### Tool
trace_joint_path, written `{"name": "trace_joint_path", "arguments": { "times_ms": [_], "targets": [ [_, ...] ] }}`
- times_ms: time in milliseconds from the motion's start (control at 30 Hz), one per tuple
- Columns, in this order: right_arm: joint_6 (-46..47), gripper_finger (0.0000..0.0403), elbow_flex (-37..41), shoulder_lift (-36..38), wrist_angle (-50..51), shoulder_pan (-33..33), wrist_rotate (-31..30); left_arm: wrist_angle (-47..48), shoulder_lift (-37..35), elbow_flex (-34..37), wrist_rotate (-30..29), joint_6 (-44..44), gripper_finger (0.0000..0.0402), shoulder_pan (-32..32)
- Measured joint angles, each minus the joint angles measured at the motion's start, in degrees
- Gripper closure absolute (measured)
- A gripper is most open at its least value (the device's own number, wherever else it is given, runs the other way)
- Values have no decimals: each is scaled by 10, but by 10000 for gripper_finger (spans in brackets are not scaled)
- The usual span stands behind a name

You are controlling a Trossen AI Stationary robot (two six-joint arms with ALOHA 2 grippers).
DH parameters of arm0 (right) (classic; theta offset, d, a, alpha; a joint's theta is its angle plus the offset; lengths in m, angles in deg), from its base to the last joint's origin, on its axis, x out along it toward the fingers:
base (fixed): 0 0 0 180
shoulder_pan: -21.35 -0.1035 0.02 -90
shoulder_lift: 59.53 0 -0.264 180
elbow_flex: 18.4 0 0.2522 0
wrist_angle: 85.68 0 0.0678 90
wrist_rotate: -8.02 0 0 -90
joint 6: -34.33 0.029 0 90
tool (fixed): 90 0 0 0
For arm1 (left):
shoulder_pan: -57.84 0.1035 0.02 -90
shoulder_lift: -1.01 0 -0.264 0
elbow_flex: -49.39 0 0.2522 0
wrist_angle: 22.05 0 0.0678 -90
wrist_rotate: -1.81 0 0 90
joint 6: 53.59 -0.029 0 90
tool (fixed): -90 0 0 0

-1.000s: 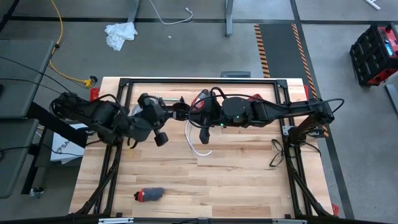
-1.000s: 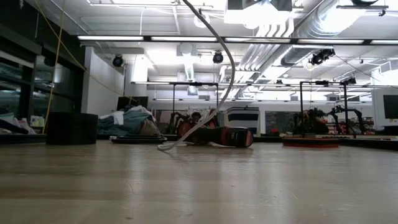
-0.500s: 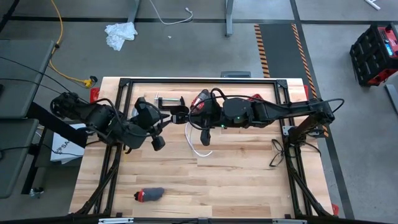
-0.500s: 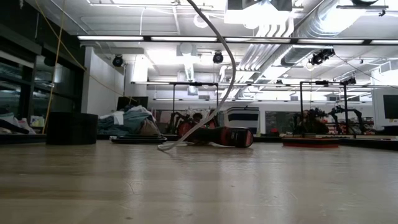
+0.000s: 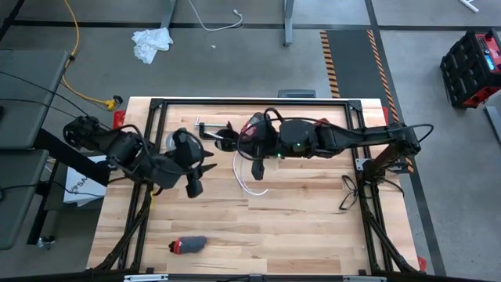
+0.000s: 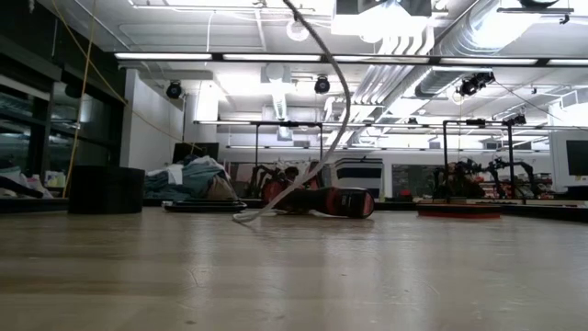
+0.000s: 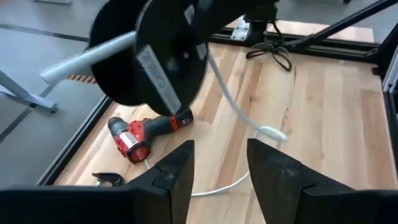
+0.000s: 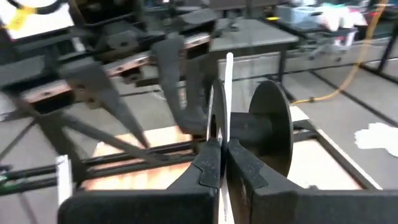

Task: Coil cords
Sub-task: Coil the white cable wire into the black spool

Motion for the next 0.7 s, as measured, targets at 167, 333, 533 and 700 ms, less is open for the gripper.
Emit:
{"name": "trace_joint_path", "arguments": {
  "times_ms": [167,333,533,700],
  "targets": [
    [-1,403,0,0,19,2,1,101,-3,0,-49,89,256,-15],
    [-2,403,0,0,89,0,9,155,-33,103,-181,324,256,-87],
    [-6,403,20,0,139,1,15,16,-74,263,-188,436,256,-138],
    [-6,403,72,-1,124,1,37,-50,-96,296,-152,351,256,-130]
  ]
}}
